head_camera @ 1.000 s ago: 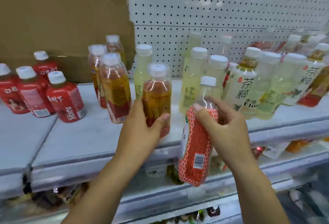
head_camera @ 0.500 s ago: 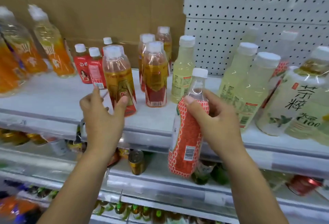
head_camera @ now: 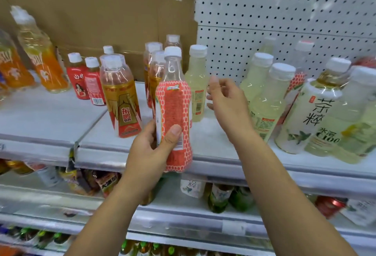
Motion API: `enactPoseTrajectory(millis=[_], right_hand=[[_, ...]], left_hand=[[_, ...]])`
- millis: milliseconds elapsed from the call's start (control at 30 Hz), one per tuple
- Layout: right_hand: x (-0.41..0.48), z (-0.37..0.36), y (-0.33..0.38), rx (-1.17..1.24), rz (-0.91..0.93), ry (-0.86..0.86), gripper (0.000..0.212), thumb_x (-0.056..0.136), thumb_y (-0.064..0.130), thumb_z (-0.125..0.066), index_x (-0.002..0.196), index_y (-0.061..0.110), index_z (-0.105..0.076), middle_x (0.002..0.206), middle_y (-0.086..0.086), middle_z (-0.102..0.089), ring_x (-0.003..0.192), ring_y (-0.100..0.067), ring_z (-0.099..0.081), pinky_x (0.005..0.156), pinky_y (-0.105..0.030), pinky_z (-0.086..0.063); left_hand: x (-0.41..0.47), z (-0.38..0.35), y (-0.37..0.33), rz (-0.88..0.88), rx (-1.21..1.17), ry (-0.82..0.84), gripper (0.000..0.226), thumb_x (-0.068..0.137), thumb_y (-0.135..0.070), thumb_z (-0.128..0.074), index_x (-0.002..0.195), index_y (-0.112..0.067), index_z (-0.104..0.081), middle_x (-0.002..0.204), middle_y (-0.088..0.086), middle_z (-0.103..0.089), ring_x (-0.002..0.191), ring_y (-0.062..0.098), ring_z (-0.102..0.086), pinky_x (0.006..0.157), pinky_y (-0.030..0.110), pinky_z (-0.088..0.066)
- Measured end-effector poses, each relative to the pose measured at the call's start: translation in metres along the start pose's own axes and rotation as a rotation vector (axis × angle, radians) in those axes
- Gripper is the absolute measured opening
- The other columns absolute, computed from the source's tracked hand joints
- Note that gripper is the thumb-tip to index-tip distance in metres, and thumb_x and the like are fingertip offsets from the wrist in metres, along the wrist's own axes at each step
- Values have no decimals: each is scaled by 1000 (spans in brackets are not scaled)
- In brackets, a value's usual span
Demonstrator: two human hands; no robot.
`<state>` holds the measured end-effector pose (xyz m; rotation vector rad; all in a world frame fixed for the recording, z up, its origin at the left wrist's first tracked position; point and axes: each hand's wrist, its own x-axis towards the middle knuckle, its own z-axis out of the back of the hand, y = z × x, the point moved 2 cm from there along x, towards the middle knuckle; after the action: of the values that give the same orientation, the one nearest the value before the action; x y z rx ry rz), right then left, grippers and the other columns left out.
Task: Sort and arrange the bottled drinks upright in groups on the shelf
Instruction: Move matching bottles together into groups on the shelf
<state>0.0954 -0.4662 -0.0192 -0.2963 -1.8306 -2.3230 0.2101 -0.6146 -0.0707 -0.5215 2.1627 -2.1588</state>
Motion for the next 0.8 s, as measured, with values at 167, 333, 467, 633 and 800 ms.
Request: enactPoseTrajectory(millis=[167, 333, 467, 633, 800], right_hand=[[31, -31, -26, -185, -48, 147, 73, 90, 46, -70, 147, 19, -34, 125, 7, -57, 113, -14, -59, 90, -34, -50], [44, -43, -42, -265, -54, 48, 54, 91, 39, -71, 130, 12, -45, 125, -7, -64, 110, -26, -62, 86, -35, -51], [51, -38, -52, -342, -90, -144, 63, 97, 32, -64, 144, 6, -29, 133, -14, -56, 116, -33, -59, 89, -38, -49], [31, -26, -50, -362, -106, -107, 66, 101, 20, -50, 154, 6, -14, 149, -11, -48, 134, -26, -52, 112, -44, -40], [-47, 27, -6, 39, -61, 61, 48, 99, 59, -44, 126, 24, -63, 125, 3, -70, 118, -11, -64, 107, -39, -47]], left_hand=[[15, 1, 0, -104, -7, -76, 42, 79, -52, -64, 118, -36, -60, 108, -21, -73, 101, 1, -70, 76, 14, -56], [22, -1, 22, -116, 35, -149, 44, 87, -65, -60, 123, -40, -52, 113, -19, -69, 106, 2, -67, 85, 24, -57], [32, 1, 28, -103, 86, -158, 61, 82, -71, -55, 130, -34, -48, 119, -15, -65, 107, 2, -65, 88, 29, -54], [29, -3, 28, -109, 125, -150, 64, 80, -76, -54, 131, -37, -47, 116, -21, -65, 105, -3, -65, 87, 27, -53], [21, -13, 5, -137, 81, -74, 46, 82, -76, -53, 116, -46, -54, 106, -33, -68, 101, -5, -67, 79, 23, -59]])
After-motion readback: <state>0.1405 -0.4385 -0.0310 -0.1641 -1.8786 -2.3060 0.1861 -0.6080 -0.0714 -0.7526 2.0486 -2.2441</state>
